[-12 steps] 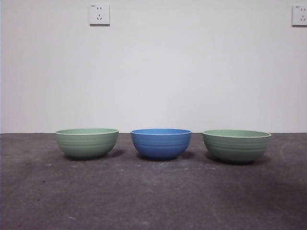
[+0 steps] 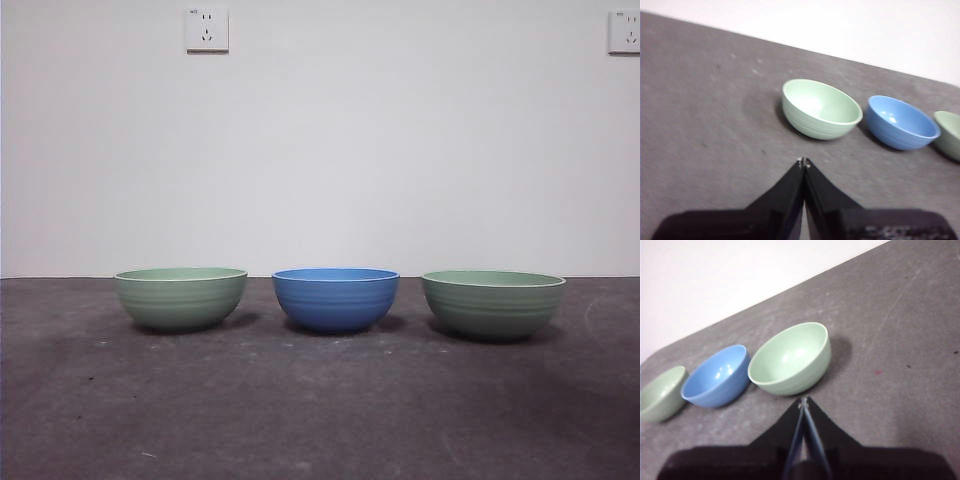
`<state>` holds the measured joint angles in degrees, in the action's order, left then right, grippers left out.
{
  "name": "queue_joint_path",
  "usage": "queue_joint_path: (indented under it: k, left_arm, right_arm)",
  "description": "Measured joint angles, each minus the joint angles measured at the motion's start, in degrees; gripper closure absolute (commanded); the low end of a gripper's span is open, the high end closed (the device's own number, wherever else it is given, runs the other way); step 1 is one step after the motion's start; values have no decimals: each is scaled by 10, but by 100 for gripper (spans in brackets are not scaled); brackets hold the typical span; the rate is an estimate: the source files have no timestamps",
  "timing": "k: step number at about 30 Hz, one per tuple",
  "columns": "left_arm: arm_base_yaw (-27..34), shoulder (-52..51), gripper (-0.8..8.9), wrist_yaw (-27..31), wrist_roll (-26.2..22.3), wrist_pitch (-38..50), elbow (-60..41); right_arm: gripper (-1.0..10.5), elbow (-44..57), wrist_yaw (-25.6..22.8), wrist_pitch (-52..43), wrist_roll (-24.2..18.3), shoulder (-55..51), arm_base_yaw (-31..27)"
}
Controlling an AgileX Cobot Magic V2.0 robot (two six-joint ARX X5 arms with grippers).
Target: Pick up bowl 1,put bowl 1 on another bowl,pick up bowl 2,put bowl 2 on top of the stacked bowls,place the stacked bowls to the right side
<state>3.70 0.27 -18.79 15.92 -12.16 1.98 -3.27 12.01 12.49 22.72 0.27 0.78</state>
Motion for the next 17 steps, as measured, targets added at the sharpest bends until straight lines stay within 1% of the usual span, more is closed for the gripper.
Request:
queue_joint_path:
  k: [5, 7, 10, 13, 17]
  left_arm:
    - [0, 4, 821, -32, 37, -11, 38]
    - [0, 11, 821, -39, 43, -15, 63]
    - [0, 31, 821, -42, 47, -39, 100]
    - [0, 66, 821, -63, 47, -69, 144]
    - [0, 116, 821, -102, 28, -108, 210]
  right_arm:
    - [958, -66, 0, -4, 7, 22, 0]
    - [958, -95, 0, 1, 7, 43, 0]
    - [958, -141, 0, 33, 6, 83, 0]
    - [958, -200, 16, 86, -9, 137, 0]
    - [958, -286, 51, 164, -49, 213, 0]
